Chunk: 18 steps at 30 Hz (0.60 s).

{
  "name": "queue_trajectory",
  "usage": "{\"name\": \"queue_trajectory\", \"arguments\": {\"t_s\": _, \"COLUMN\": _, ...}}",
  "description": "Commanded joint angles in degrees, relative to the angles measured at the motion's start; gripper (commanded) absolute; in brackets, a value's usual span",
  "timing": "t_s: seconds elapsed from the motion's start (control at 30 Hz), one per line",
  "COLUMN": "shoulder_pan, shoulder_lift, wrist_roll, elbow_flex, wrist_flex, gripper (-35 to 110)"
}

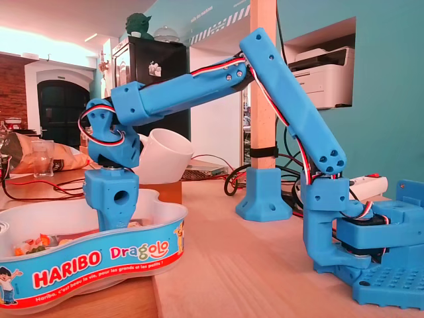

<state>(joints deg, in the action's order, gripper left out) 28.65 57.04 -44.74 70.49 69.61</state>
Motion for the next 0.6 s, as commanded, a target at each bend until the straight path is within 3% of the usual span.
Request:
{"name": "queue_trajectory", "arguments": {"t_s": 0.0, "shoulder_pan": 0.88, "shoulder_lift": 1.41, "wrist_roll": -1.23, "elbow_flex": -1.41, "wrist_flex": 1.14, "gripper": -3}}
{"name": "queue_trajectory", "arguments": {"t_s": 0.57, "shoulder_pan": 3.78, "shoulder_lift": 1.93, "wrist_roll": -0.44, "elbow_flex": -10.28, "wrist_flex": 1.14, "gripper": -3}}
